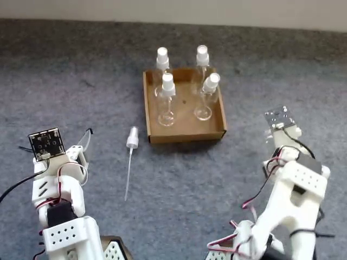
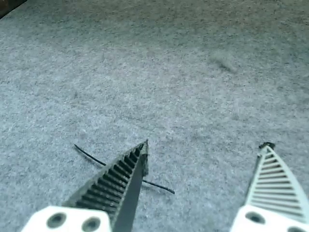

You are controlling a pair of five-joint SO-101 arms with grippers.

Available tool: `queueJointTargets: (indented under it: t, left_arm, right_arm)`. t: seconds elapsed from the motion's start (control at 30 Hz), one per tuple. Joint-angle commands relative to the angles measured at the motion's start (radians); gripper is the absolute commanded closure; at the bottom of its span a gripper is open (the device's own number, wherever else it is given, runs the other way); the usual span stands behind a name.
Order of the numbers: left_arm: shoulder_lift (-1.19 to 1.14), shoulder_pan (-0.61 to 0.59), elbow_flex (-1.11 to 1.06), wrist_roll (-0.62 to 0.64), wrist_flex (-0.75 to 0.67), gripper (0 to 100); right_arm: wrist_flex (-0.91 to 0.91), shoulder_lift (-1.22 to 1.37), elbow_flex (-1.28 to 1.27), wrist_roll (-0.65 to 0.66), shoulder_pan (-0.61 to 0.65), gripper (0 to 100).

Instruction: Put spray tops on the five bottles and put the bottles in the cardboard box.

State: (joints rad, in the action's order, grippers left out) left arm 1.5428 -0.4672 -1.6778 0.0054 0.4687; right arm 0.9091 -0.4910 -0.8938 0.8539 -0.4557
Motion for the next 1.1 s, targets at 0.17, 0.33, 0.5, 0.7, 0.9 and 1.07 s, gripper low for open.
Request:
queueJointTargets:
  t: [0.17, 0.33, 0.5, 0.7, 0.9, 1.07]
  left_arm:
    - [0.001, -0.013, -0.027, 0.002, -0.028, 68]
    - [0.001, -0.012, -0.027, 0.002, -0.028, 68]
    - [0.001, -0.012, -0.027, 0.002, -0.028, 68]
    - [0.001, -0.012, -0.027, 0.002, -0.028, 68]
    - [0.001, -0.012, -0.027, 0.002, -0.028, 68]
    - [0.001, -0.012, -0.027, 0.002, -0.028, 68]
  right_arm:
    - [-0.035, 0.433, 0.381, -0.031, -0.079, 98.7]
    - [-0.041, 0.483, 0.427, -0.029, -0.136, 98.6]
    - [-0.042, 0.483, 0.430, -0.029, -0.197, 96.3]
    - [-0.035, 0.483, 0.427, -0.035, -0.226, 90.0]
    - [-0.041, 0.481, 0.424, -0.037, -0.219, 90.0]
    - [-0.039, 0.481, 0.424, -0.035, -0.217, 90.0]
